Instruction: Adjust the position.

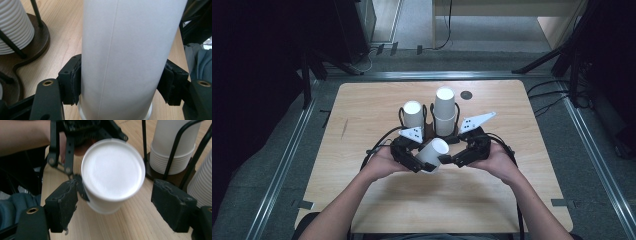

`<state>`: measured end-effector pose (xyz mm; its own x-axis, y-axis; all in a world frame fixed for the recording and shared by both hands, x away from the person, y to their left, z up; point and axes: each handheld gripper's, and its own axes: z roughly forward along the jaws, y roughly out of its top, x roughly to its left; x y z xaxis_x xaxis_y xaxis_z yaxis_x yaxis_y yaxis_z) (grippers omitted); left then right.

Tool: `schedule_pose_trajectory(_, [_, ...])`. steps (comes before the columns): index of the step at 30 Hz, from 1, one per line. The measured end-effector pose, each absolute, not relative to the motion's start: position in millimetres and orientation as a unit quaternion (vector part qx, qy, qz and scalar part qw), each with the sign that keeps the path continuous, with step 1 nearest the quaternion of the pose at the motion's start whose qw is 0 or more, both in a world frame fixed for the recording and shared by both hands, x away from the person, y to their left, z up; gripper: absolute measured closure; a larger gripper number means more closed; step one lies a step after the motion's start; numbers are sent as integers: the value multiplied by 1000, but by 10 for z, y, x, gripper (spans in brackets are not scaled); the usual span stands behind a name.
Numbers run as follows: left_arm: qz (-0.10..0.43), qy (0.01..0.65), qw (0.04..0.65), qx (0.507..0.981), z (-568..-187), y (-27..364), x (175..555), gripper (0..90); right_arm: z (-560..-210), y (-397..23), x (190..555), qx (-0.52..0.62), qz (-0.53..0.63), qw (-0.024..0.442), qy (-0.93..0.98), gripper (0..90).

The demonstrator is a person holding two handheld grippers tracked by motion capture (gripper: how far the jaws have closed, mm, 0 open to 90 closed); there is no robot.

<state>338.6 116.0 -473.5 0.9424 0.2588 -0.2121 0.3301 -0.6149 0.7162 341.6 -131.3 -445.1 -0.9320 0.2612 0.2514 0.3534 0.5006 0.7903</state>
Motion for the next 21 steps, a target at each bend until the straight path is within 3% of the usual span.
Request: schedule_pose_trajectory(21, [-11, 140, 316, 938, -4632, 1156, 3453, 305, -4711, -1253, 3351, -170, -394, 26, -903, 216])
